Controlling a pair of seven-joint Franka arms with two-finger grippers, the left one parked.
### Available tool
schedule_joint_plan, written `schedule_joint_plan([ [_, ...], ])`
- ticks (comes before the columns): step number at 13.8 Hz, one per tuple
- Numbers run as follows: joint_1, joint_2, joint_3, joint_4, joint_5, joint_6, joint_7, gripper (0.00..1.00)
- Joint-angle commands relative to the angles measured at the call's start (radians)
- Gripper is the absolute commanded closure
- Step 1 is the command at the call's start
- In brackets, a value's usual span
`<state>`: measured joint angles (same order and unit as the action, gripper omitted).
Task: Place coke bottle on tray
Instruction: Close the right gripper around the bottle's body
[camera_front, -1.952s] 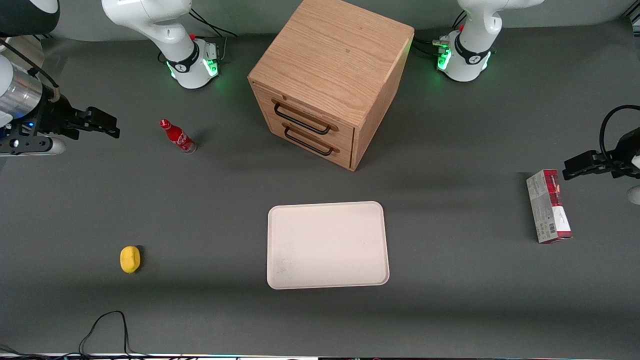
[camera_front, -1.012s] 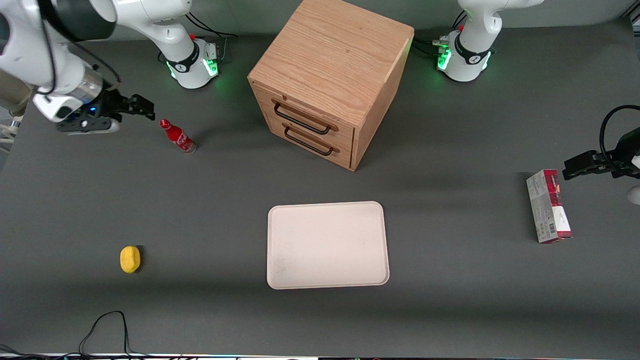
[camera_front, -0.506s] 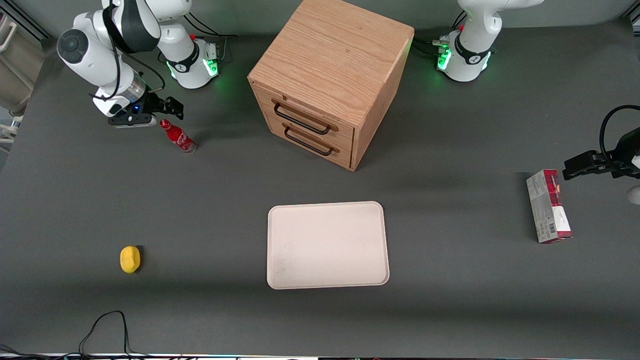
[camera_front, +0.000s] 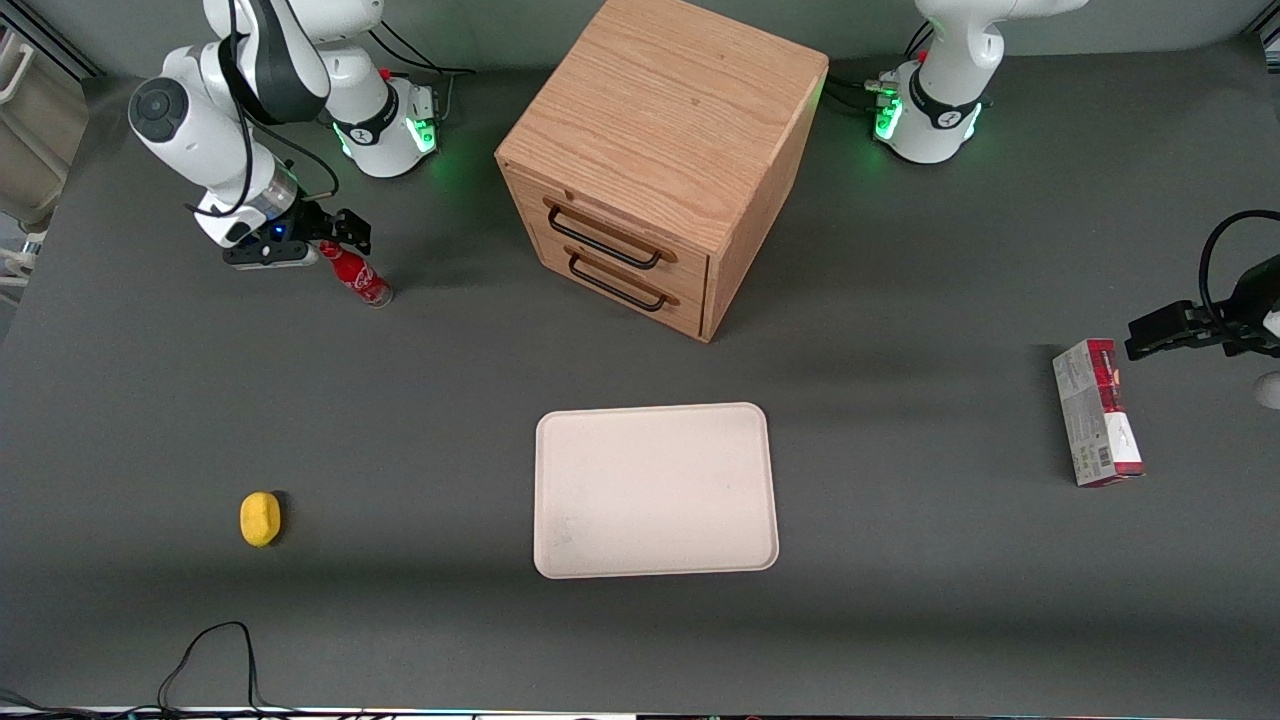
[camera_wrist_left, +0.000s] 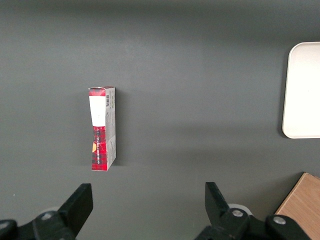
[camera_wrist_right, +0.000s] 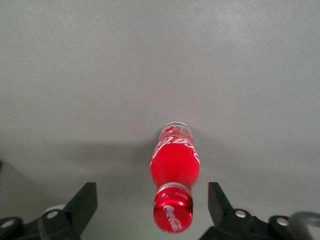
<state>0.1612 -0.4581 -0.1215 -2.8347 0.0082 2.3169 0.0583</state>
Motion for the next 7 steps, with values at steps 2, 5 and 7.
schedule_joint_plan([
  [2,-0.008,-0.008,-0.006,-0.046,-0.004,0.039,-0.031,0.36],
  [5,-0.008,0.012,-0.006,-0.043,-0.004,0.029,-0.029,0.85],
  [7,-0.006,0.019,-0.006,-0.038,-0.004,0.027,-0.028,1.0],
])
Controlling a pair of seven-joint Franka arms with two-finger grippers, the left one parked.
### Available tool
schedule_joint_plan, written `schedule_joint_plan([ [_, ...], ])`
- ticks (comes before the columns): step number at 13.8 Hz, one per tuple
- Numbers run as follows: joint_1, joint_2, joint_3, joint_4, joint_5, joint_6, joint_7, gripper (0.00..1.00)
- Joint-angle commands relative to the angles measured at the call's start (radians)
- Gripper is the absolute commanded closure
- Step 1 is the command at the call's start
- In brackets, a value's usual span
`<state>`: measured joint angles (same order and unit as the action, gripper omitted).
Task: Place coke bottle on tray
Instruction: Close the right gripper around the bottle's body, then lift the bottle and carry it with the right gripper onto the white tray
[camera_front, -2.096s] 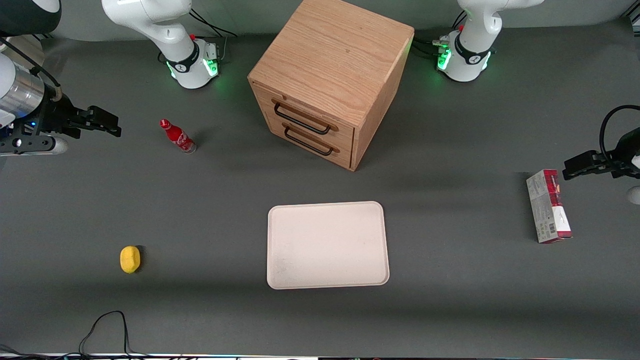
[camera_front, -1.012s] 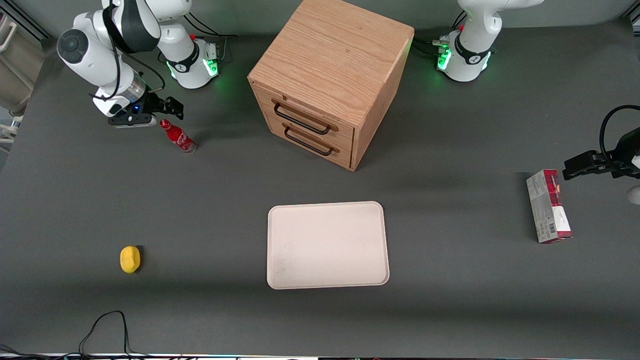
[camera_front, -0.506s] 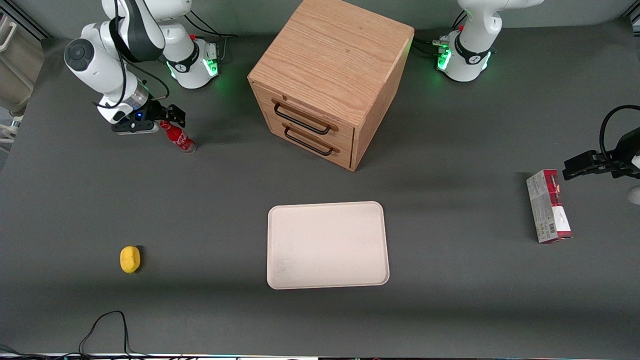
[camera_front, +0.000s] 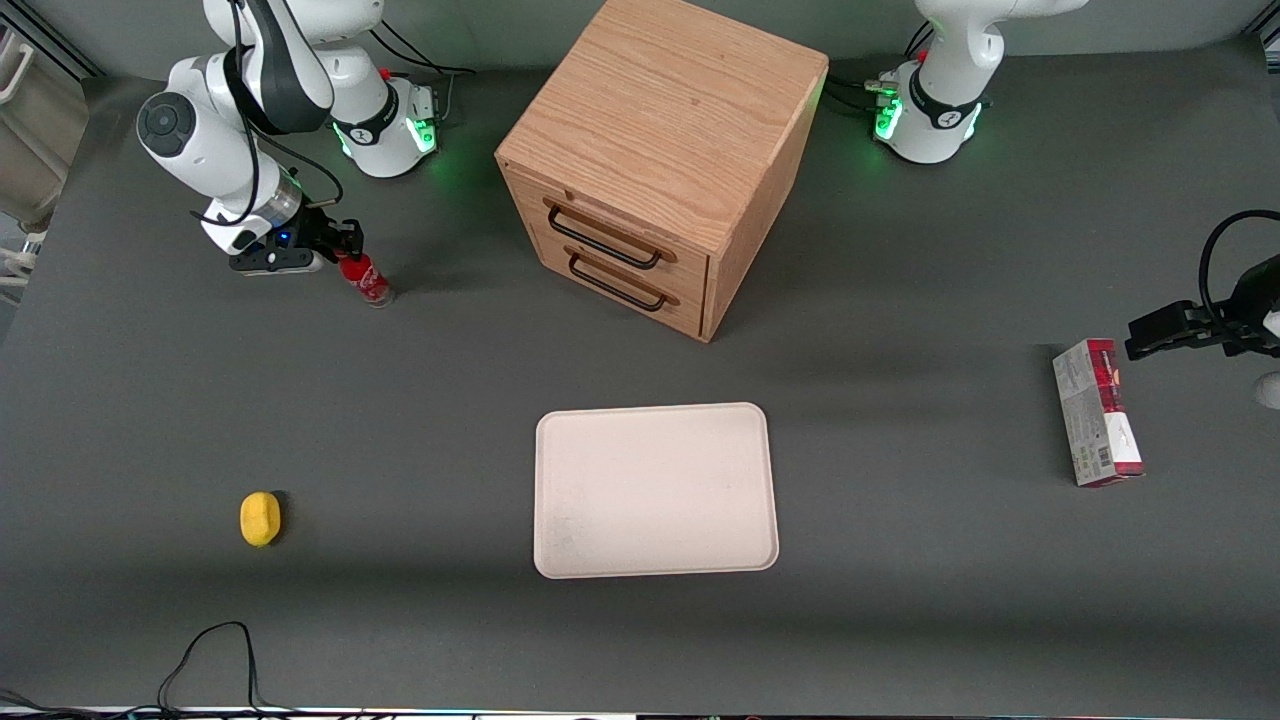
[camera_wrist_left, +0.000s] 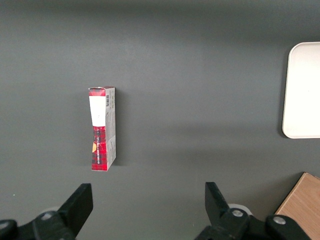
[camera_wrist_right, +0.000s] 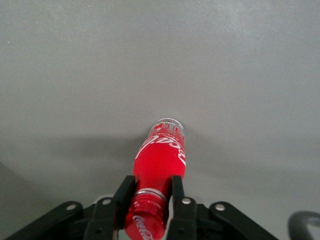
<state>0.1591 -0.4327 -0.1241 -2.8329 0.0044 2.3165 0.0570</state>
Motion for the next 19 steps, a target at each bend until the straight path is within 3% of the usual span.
schedule_joint_plan([
  [1,-0.004,0.006,-0.002,-0.031,0.0,0.024,-0.023,1.0],
  [5,-0.003,0.041,0.004,0.128,-0.001,-0.109,-0.019,1.0],
  [8,0.0,0.133,0.008,0.359,0.0,-0.262,-0.025,1.0],
  [10,0.014,0.21,0.011,0.557,0.003,-0.391,-0.026,1.0],
  [16,0.013,0.536,0.133,1.292,0.023,-0.785,-0.011,1.0],
  [19,0.014,0.73,0.185,1.609,0.057,-0.883,0.021,1.0],
])
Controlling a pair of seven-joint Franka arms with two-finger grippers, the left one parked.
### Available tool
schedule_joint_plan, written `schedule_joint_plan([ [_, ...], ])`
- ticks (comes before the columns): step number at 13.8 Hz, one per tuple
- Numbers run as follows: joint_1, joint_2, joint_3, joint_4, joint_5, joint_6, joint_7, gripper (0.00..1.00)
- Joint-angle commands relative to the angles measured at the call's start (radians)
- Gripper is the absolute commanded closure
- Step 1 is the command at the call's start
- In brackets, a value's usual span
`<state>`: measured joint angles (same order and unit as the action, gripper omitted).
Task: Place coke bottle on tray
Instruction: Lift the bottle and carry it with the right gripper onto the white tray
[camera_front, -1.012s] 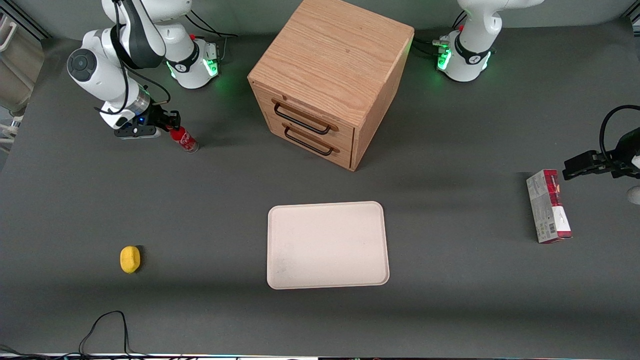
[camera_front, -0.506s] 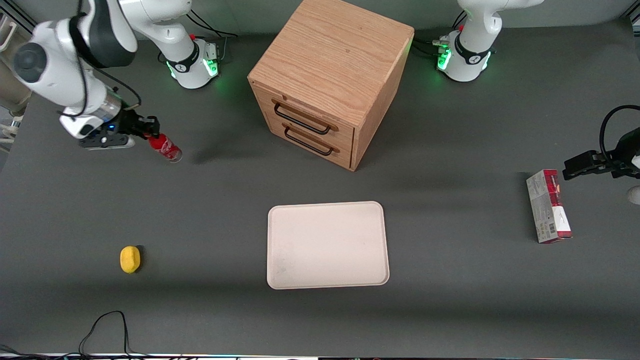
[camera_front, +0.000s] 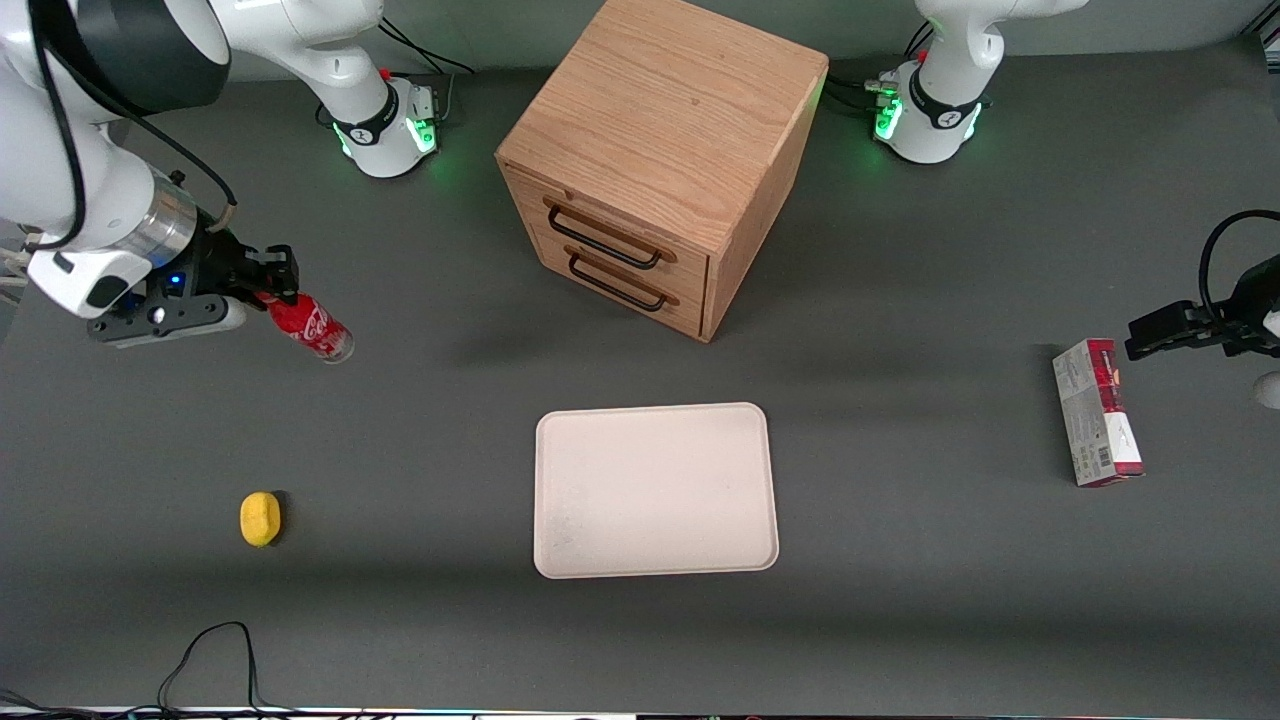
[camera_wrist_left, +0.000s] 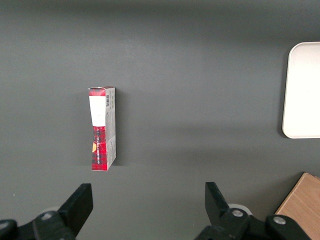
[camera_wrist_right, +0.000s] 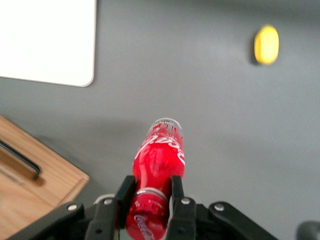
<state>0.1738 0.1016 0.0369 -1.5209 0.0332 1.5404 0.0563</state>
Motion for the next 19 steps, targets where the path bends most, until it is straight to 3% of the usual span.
schedule_joint_plan([
  [1,0.001,0.263,0.072,0.389,0.027,-0.112,0.039,1.0],
  [4,0.006,0.475,0.208,0.608,0.018,-0.073,0.157,1.0],
  [6,0.033,0.553,0.257,0.617,-0.037,0.077,0.168,1.0],
  [15,0.108,0.797,0.259,0.582,-0.24,0.474,0.162,0.99],
  [17,0.107,0.813,0.259,0.561,-0.259,0.498,0.168,0.96],
  [19,0.104,0.814,0.258,0.53,-0.259,0.518,0.206,0.85],
])
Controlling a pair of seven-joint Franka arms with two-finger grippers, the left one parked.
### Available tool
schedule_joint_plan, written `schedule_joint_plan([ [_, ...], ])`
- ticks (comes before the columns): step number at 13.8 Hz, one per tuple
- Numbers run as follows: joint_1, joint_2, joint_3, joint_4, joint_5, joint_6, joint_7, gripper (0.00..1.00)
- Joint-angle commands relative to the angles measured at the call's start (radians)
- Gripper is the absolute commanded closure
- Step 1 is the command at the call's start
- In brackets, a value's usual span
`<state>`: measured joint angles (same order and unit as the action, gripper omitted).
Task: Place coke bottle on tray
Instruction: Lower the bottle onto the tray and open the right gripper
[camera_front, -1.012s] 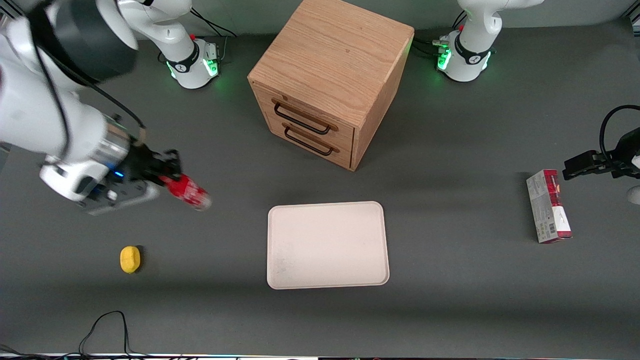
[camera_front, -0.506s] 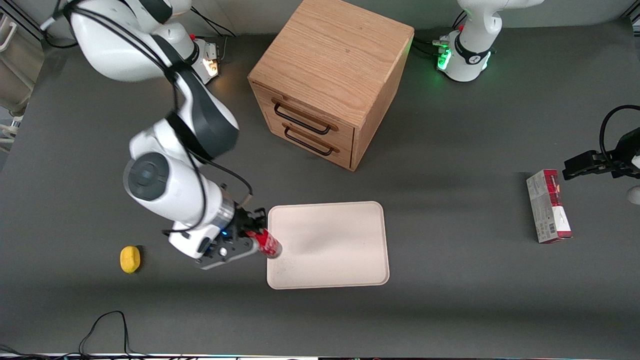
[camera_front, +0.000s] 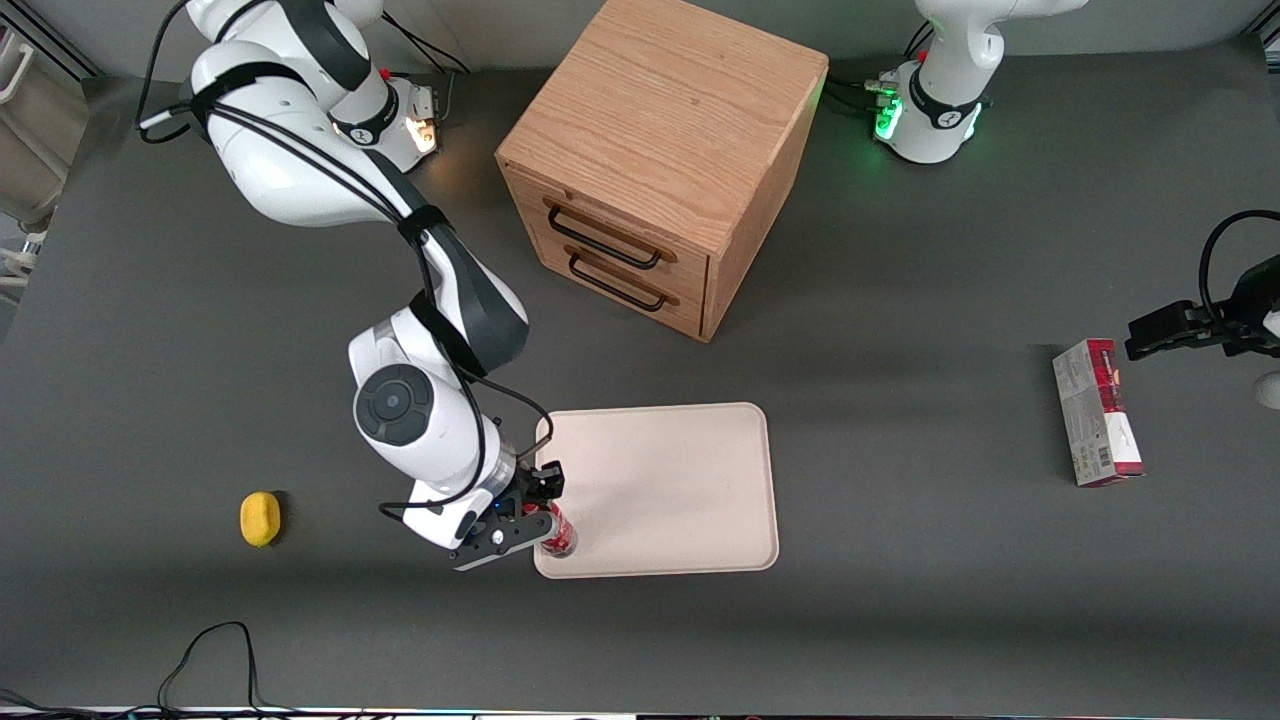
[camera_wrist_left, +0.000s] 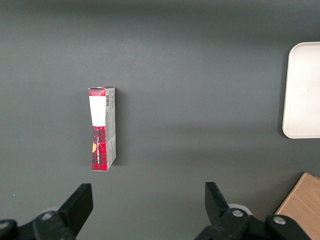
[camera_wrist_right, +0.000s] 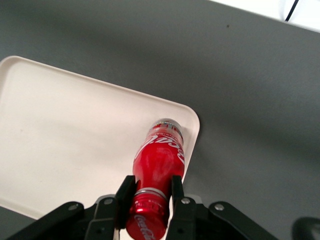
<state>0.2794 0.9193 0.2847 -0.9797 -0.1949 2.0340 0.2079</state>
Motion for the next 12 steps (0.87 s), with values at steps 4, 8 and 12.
schedule_joint_plan([
  [4,-0.008,-0.013,0.008,-0.037,-0.032,0.061,0.058,0.0],
  [8,-0.04,-0.127,0.007,-0.08,-0.005,-0.016,0.045,0.0],
  [12,-0.068,-0.512,-0.149,-0.498,0.249,-0.041,0.003,0.0],
])
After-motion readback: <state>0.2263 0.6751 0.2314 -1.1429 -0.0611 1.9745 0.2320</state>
